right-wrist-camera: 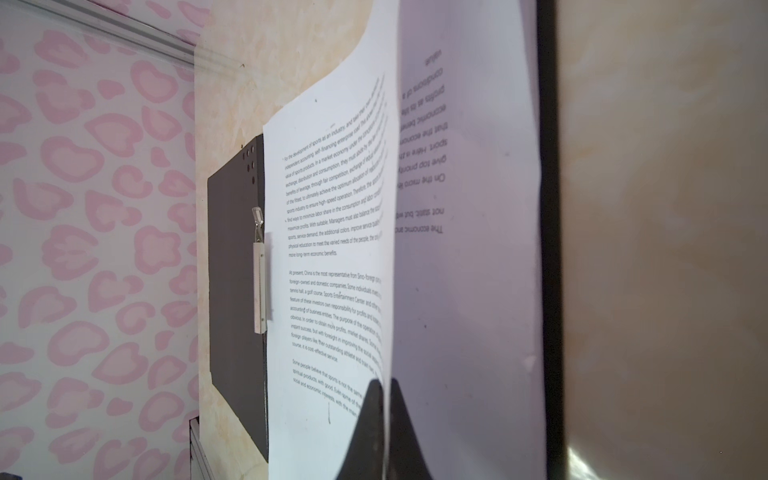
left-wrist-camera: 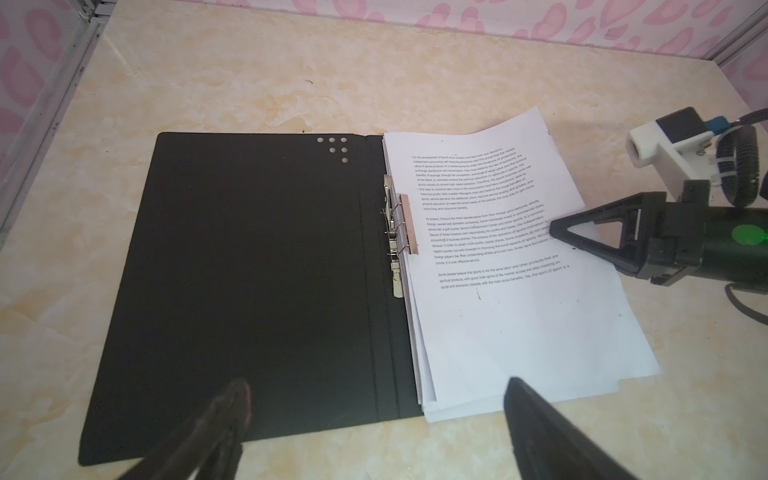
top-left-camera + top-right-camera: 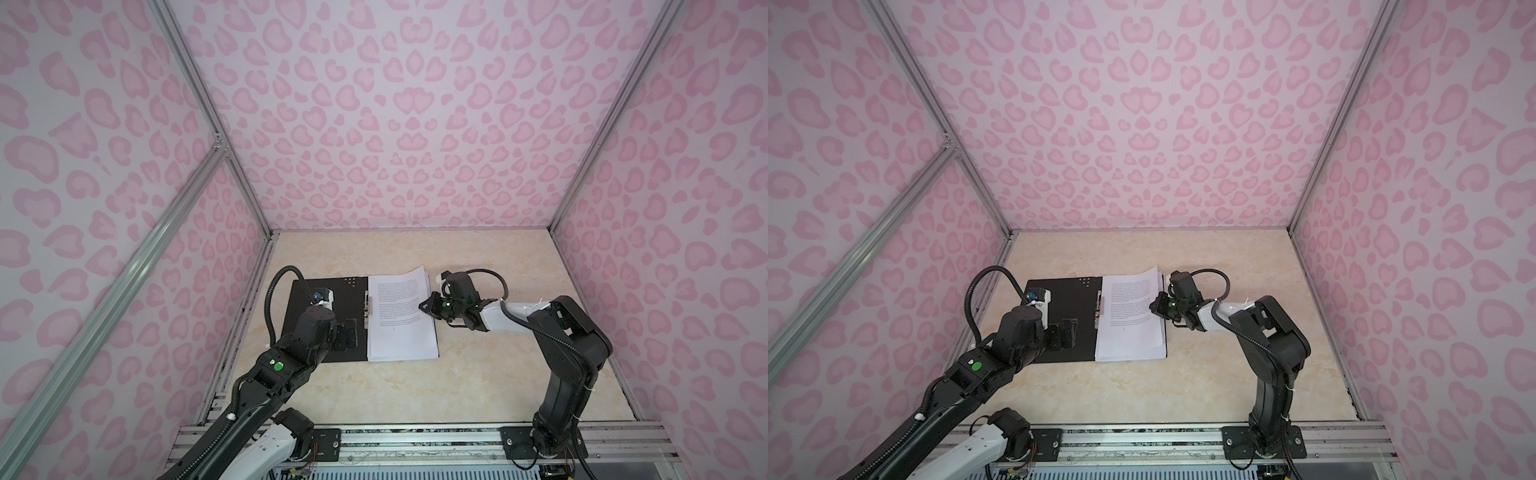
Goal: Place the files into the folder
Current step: 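Lower the sheet onto the folder stack with the right gripper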
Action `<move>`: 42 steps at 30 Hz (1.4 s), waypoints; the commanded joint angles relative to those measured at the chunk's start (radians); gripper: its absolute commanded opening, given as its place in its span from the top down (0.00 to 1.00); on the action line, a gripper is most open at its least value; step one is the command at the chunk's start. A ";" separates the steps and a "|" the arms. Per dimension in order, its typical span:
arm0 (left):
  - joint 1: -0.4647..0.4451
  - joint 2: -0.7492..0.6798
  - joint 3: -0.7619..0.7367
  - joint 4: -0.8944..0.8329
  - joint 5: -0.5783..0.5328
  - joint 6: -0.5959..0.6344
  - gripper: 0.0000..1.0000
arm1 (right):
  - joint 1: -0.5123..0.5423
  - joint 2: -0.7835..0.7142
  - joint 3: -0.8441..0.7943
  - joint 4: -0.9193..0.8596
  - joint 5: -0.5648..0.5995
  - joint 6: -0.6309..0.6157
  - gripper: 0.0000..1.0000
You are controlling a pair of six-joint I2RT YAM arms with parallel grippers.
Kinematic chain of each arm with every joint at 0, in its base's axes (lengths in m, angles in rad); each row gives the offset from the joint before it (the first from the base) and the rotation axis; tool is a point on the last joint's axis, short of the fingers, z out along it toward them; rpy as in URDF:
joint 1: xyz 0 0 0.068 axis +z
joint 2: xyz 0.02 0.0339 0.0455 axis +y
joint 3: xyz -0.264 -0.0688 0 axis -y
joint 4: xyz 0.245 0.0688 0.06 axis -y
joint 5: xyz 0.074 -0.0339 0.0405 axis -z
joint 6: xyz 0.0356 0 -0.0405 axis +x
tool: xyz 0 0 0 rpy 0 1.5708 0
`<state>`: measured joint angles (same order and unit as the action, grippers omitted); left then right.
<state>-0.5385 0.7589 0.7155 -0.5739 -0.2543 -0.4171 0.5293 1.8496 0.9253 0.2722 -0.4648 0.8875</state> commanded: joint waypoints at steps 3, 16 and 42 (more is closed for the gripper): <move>0.000 -0.004 -0.004 0.010 0.003 0.000 0.03 | 0.006 0.013 -0.003 0.036 0.010 0.027 1.00; 0.002 -0.004 -0.002 0.011 0.005 0.002 0.03 | 0.020 0.017 -0.018 0.050 0.011 0.052 1.00; 0.194 0.219 0.088 0.031 0.101 -0.130 0.03 | 0.027 -0.129 -0.116 -0.009 0.100 0.055 0.41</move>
<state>-0.3763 0.9440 0.7708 -0.5694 -0.1837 -0.4999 0.5564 1.7420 0.8204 0.2928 -0.4072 0.9497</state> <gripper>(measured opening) 0.967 0.582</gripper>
